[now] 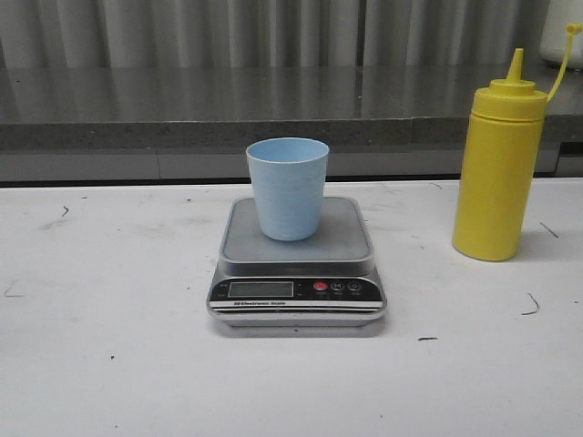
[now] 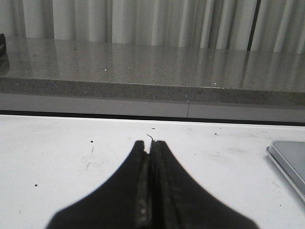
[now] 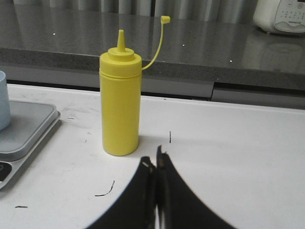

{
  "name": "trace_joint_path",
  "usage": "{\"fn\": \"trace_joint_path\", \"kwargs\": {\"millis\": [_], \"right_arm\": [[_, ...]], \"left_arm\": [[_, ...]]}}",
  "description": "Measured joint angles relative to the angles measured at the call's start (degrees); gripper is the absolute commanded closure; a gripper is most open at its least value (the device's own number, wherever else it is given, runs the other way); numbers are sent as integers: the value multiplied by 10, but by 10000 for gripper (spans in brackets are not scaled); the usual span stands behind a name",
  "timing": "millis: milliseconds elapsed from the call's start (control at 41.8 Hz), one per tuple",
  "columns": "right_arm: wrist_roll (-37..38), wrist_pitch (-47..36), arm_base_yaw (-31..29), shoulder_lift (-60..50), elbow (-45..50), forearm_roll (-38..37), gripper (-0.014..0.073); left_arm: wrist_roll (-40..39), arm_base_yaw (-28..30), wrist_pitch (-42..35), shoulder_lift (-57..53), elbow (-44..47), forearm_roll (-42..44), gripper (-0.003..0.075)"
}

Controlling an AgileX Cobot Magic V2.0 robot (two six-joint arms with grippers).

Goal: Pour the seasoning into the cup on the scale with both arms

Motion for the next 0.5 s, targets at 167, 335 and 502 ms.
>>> {"fn": "trace_joint_path", "kwargs": {"millis": [167,335,502], "right_arm": [[0,-42,-11,-10,44,0,662],[0,-47,-13,-10,44,0,662],[7,-47,-25,-10,44,11,662]], "left_arm": [[0,0,0,0,0,0,740],[0,0,0,0,0,0,740],[0,0,0,0,0,0,740]]}}
